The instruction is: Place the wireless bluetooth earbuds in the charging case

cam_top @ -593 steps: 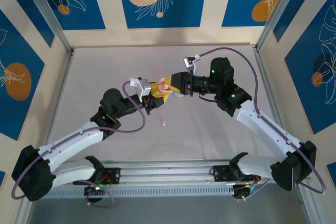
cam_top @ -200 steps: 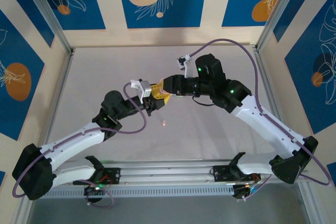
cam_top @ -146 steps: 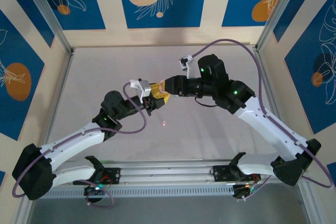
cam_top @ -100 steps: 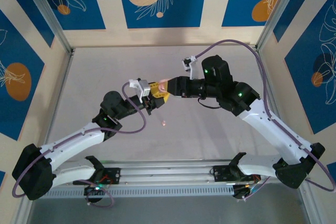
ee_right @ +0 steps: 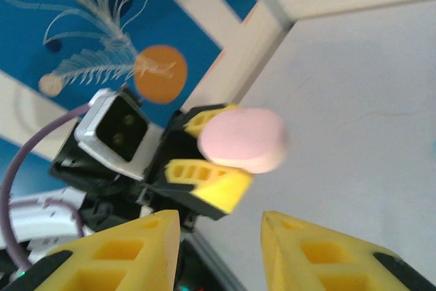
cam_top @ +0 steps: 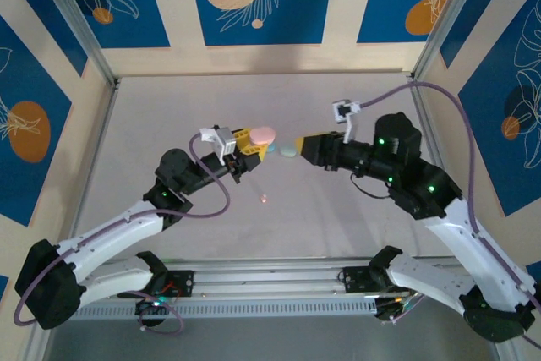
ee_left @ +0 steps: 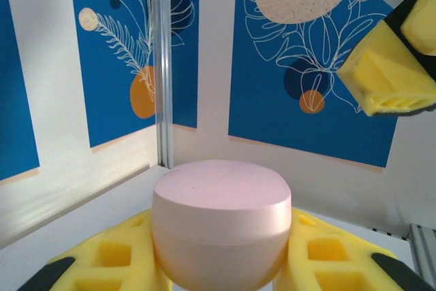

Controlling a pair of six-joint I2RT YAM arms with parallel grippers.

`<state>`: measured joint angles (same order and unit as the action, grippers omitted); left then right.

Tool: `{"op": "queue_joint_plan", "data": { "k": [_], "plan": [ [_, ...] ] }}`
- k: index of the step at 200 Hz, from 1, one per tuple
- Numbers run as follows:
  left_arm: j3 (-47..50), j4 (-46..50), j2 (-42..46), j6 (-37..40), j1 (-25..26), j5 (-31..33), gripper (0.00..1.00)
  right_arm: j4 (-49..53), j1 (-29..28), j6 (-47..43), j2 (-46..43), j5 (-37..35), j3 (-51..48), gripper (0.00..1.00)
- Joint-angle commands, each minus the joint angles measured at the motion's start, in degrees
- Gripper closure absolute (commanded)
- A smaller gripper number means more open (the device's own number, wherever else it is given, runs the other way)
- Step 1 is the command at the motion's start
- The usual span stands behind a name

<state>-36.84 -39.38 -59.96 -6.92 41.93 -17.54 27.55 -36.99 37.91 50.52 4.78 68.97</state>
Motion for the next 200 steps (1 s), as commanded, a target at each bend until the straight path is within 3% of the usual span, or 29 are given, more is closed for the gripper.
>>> {"op": "queue_joint_plan", "data": {
  "k": [1,27,72,105,200],
  "plan": [
    [0.2,-0.1,1.5,0.9,0.4,1.3,0.71,3.1,3.7,-0.2,-0.5,-0.6,-2.3,0.62],
    [-0.4,0.6,1.8,0.4,0.4,-0.7,0.71,0.8,4.5,-5.1,1.4,7.6,-3.4,0.57],
    [-2.7,0.5,0.2,-4.1,0.3,-11.8,0.71,0.9,3.3,-26.0,5.4,12.9,-0.9,0.48],
    [-3.4,-2.2,-1.3,-7.8,0.3,-14.0,0.72,1.1,3.2,-36.0,6.8,17.4,1.0,0.45],
    [-5.0,-2.0,-1.8,-8.7,0.3,-17.0,0.72,0.2,3.7,-38.5,9.9,15.7,1.1,0.45]
  ]
}}
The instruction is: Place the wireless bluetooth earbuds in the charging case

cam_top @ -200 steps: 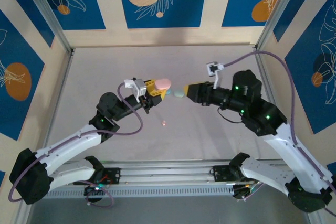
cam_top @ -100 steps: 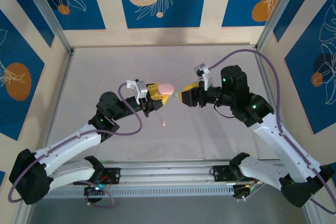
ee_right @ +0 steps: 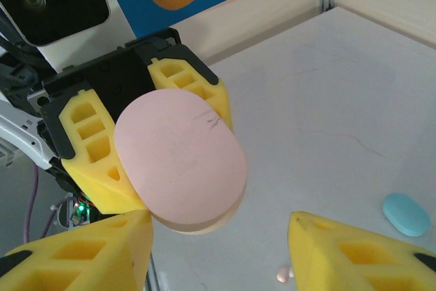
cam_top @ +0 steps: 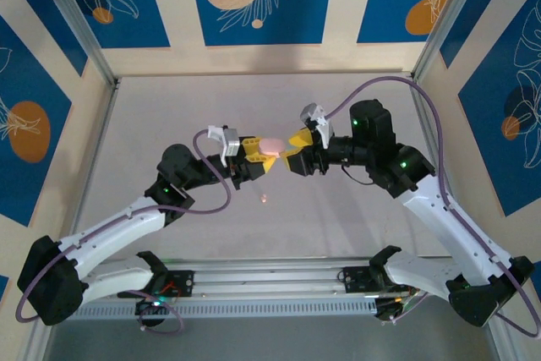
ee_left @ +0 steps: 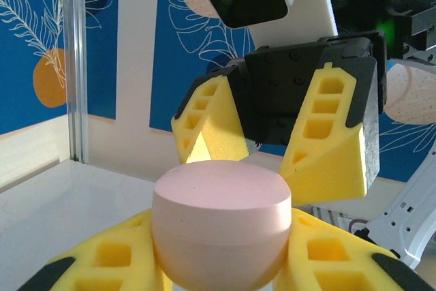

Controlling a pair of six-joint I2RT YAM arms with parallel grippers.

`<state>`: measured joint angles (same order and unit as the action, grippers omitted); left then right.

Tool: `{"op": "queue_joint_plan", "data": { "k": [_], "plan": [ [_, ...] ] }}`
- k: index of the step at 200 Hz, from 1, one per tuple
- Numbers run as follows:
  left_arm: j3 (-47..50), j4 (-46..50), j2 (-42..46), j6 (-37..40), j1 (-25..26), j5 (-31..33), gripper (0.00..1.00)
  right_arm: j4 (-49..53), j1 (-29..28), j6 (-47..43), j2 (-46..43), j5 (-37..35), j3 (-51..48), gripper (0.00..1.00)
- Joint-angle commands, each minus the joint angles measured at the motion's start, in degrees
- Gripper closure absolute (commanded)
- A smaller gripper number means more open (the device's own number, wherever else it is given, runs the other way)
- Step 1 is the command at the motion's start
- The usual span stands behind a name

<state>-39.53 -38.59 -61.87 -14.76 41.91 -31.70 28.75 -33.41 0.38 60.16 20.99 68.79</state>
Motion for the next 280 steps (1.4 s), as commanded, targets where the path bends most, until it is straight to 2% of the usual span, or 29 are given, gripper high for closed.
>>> {"op": "queue_joint_plan", "data": {
  "k": [1,53,102,145,168,186,205,280],
  "plan": [
    [-2.4,-2.8,0.1,-0.9,0.4,-2.9,0.72,-1.1,0.2,-0.9,0.2,-0.5,1.3,0.45],
    [-3.4,-2.4,-0.6,-1.6,0.3,-7.0,0.72,-2.6,2.8,4.1,1.3,-1.2,2.5,0.48],
    [-3.4,-3.3,-0.8,-2.2,0.3,-7.2,0.71,-2.6,4.1,6.9,2.8,0.5,3.8,0.48],
    [-3.1,-3.9,-0.6,-2.4,0.3,-6.8,0.7,-1.1,4.0,9.2,3.9,-3.8,4.6,0.48],
    [-2.6,-3.6,-0.4,-1.9,0.3,-4.9,0.7,-1.4,4.1,9.8,3.4,-1.1,4.6,0.47],
    [-2.0,-2.0,0.4,-0.8,0.4,-0.7,0.7,-1.8,4.1,9.8,2.1,2.0,3.9,0.46],
    [-1.1,-2.3,1.2,-0.2,0.4,1.8,0.7,-1.7,4.2,9.6,0.4,2.0,2.8,0.45],
    [-0.7,-1.9,2.2,0.5,0.3,3.9,0.69,-0.7,5.0,11.5,-3.4,1.6,0.7,0.44]
  ]
}}
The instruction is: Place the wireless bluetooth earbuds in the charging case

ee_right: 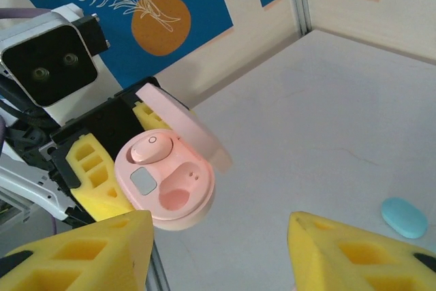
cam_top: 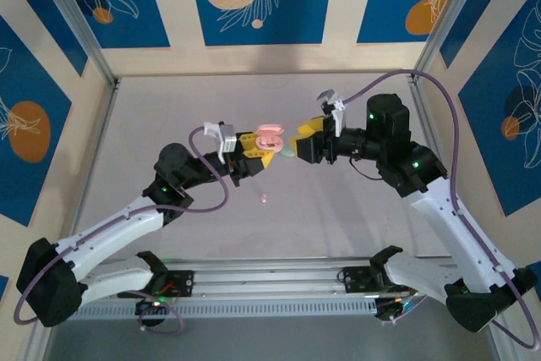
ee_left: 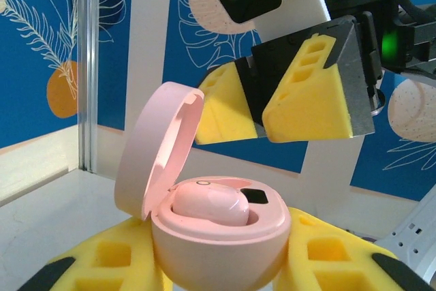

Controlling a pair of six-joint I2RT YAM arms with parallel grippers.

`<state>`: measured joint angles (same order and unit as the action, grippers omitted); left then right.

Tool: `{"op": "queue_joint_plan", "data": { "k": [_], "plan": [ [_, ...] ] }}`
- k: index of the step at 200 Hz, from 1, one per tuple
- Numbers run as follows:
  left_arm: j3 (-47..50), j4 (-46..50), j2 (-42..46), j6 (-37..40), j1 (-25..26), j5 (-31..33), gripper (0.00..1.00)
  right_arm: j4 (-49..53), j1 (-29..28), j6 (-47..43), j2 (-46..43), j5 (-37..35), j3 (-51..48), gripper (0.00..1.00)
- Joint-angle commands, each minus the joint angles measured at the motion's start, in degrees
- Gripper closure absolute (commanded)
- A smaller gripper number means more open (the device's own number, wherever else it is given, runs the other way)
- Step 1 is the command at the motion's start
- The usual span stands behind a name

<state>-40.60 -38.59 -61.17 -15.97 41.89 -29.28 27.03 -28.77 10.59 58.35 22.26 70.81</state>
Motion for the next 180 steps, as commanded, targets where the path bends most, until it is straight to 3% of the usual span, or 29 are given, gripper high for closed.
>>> {"op": "queue_joint_plan", "data": {
  "k": [1,24,43,71,99,130,180],
  "plan": [
    [0.3,-1.9,1.5,1.7,0.4,1.5,0.69,1.1,0.3,1.3,-1.6,0.2,-1.3,0.44],
    [0.5,-1.4,2.0,2.2,0.3,2.6,0.69,2.6,1.3,4.8,-3.0,-5.7,-3.0,0.44],
    [0.7,-1.1,2.4,2.9,0.4,3.8,0.69,5.3,4.4,13.1,-3.2,-10.2,-4.7,0.47],
    [1.4,-1.7,3.1,3.4,0.4,5.4,0.69,5.4,8.8,26.5,-2.3,-7.4,-12.2,0.51],
    [1.7,-1.4,4.2,3.9,0.4,6.3,0.7,6.4,9.0,29.6,3.3,-3.9,-17.4,0.55],
    [1.5,-0.4,5.0,4.6,0.3,6.5,0.69,4.7,4.0,29.6,13.0,-2.5,-18.8,0.57],
    [1.5,0.4,6.0,4.9,0.4,6.8,0.69,1.6,-6.8,29.3,31.5,-7.2,-13.5,0.56]
  ]
}}
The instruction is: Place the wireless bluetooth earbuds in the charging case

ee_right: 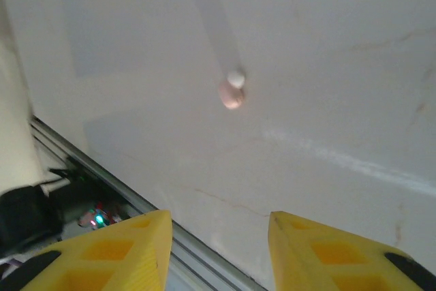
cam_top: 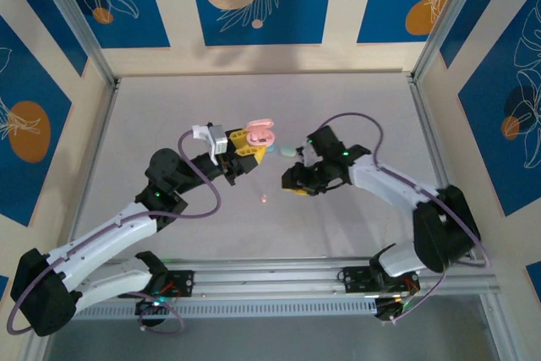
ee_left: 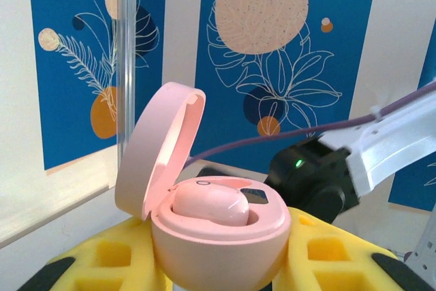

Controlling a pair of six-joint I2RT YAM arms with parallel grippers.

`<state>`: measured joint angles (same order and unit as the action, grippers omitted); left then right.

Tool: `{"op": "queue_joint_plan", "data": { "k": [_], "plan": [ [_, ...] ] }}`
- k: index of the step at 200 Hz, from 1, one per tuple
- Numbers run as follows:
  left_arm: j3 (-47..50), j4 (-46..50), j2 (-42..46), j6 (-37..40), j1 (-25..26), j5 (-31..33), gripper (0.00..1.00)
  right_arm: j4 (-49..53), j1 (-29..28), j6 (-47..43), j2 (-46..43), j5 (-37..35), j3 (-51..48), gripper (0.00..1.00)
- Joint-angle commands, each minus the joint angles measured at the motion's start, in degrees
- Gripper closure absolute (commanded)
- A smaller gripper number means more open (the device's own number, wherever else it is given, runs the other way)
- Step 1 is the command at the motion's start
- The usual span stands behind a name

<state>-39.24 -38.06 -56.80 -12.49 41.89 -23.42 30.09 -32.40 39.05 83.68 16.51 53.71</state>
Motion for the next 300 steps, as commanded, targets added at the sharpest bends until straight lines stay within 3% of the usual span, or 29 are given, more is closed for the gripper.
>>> {"op": "queue_joint_plan", "data": {
  "k": [1,40,115,191,218,253,300],
  "plan": [
    [0.1,0.0,1.7,1.4,0.3,1.0,0.69,-1.4,-3.5,0.8,6.4,-1.6,3.9,0.56],
    [-0.3,2.1,3.1,2.4,0.4,1.2,0.69,6.1,-10.2,-2.0,18.4,-13.3,14.2,0.5],
    [-0.5,2.8,3.6,2.6,0.4,1.3,0.69,14.6,-14.7,-4.3,31.5,-22.4,26.4,0.48],
    [-0.7,2.4,3.0,2.3,0.4,1.1,0.69,20.0,-14.6,-9.7,26.3,-29.3,23.8,0.53],
    [-0.6,2.2,3.0,2.2,0.4,1.0,0.69,21.4,-12.2,-10.4,23.6,-32.1,20.4,0.53],
    [-0.7,2.1,2.6,2.2,0.4,0.9,0.69,14.3,-7.4,-9.6,17.4,-22.7,14.7,0.53],
    [-0.4,1.5,2.4,1.9,0.4,1.0,0.69,-0.9,-5.0,1.5,15.2,-5.6,8.3,0.55]
  ]
}}
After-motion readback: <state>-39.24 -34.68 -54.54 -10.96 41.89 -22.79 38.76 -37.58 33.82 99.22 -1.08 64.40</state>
